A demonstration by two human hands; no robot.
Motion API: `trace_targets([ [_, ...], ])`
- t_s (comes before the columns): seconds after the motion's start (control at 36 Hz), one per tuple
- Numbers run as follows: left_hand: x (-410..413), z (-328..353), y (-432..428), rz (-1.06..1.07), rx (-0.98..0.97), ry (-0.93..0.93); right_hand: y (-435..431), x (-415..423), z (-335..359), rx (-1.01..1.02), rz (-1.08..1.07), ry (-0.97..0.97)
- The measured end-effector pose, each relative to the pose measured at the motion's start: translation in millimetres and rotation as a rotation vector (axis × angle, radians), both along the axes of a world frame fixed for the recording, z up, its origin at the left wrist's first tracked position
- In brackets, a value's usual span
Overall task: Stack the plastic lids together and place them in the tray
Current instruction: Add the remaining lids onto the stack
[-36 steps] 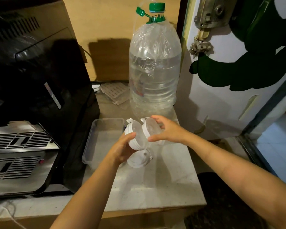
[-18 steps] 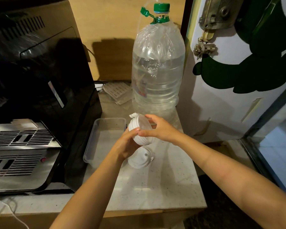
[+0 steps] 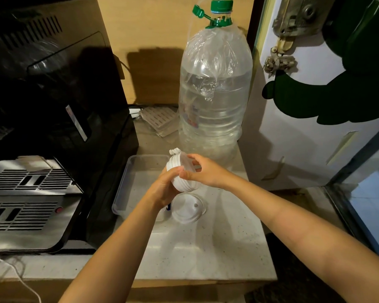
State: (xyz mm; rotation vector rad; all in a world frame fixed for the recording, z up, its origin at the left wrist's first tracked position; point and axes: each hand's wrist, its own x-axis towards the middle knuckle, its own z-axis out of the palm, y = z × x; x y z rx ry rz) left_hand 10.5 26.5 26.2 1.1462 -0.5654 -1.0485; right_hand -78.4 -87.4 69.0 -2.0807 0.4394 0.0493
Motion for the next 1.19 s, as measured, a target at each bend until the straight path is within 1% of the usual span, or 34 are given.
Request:
trace_targets([
  [0.14, 6.8, -2.2, 6.8, 0.018, 0.025, -0.016, -3.2, 6.4, -0.8, 0.046, 0.061, 0.053],
  [0.28, 15.2, -6.5, 19.0, 0.099, 0.053, 0.045, -17.7, 10.8, -14.0, 0.111, 0.059, 0.155],
  [0.33, 19.1, -6.9, 24.3, 0.137, 0.067, 0.075, -21.6, 11.4, -23.6, 0.085, 0.085, 0.225],
  [0.39, 23.1, -7.8, 28.4, 0.151, 0.065, 0.103, -20.9, 12.3, -34.8, 0.016, 0.125, 0.279],
  [0.47, 26.0, -5.3, 32.4, 0.155, 0.056, 0.109, -12.4, 14.8, -50.9, -0.157, 0.221, 0.331],
  [0.61, 27.4, -2.6, 37.6, 0.155, 0.043, 0.11, 8.1, 23.9, -76.4, -0.568, 0.411, 0.408],
  [0.69, 26.9, -1.9, 41.3, 0.166, 0.047, 0.119, 17.0, 28.6, -84.9, -0.739, 0.486, 0.442],
  [0.83, 26.9, -4.4, 48.9, 0.188, 0.087, 0.102, 25.9, 33.7, -91.9, -0.857, 0.512, 0.474],
  [1.0, 29.2, -6.1, 56.0, 0.207, 0.106, 0.101, 30.6, 36.8, -94.0, -0.871, 0.447, 0.477],
  [1.19, 27.1, -4.6, 59.5, 0.214, 0.117, 0.096, 35.5, 36.7, -102.2, -0.949, 0.489, 0.534],
])
